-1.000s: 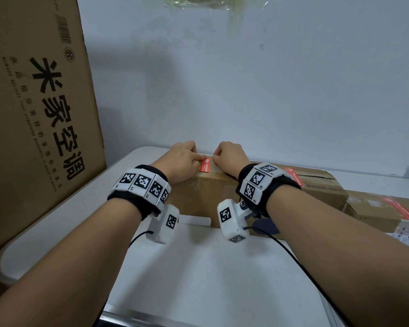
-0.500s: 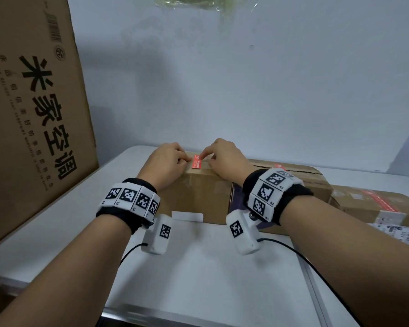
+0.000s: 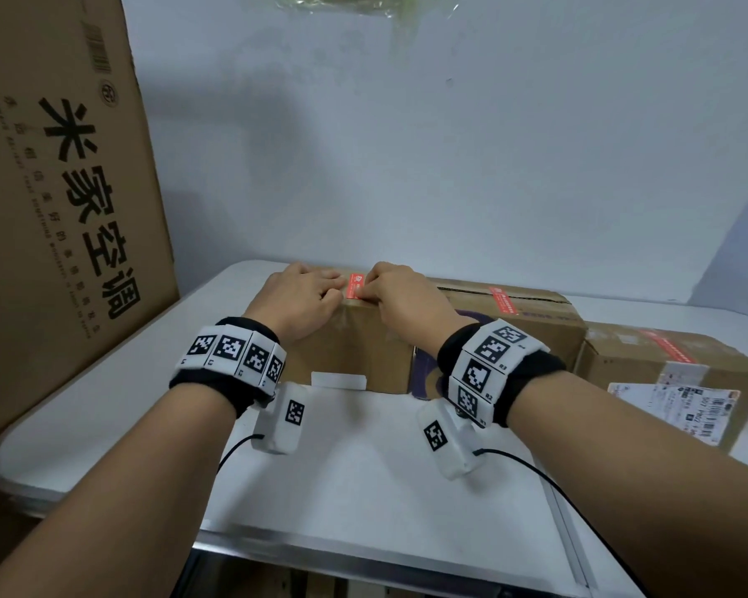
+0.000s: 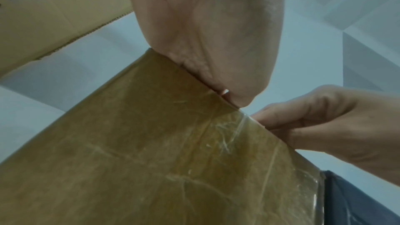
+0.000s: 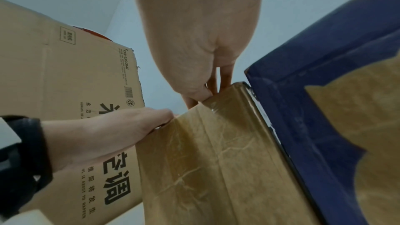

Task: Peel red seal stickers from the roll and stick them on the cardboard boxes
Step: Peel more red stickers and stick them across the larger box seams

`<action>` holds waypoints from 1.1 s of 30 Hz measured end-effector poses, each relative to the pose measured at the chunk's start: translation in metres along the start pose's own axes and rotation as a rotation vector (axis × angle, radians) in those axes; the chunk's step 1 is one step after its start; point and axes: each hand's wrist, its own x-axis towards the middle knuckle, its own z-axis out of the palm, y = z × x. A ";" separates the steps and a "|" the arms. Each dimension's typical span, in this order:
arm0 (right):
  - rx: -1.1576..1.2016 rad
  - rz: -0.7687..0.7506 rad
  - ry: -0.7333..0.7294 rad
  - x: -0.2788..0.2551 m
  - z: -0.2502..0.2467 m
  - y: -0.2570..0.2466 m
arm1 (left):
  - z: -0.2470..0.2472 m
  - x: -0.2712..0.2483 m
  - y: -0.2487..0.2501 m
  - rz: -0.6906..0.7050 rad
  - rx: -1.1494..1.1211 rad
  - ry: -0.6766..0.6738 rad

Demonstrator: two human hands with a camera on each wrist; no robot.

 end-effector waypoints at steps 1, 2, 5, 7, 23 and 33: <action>-0.004 0.002 -0.004 -0.001 -0.001 -0.001 | 0.000 -0.001 0.001 0.002 -0.001 0.008; -0.008 0.005 -0.008 -0.002 -0.002 -0.001 | 0.000 -0.001 0.001 0.003 -0.002 0.016; -0.016 0.012 -0.009 -0.004 -0.002 -0.003 | 0.001 -0.002 0.001 -0.012 0.002 0.018; -0.015 0.018 0.005 -0.004 0.000 -0.004 | 0.001 -0.002 0.001 -0.016 0.005 0.025; 0.248 0.189 0.130 -0.007 0.007 -0.005 | -0.009 -0.013 0.004 0.050 -0.027 0.032; 0.258 0.171 0.168 -0.011 0.005 -0.007 | -0.003 -0.027 0.003 0.184 -0.071 0.247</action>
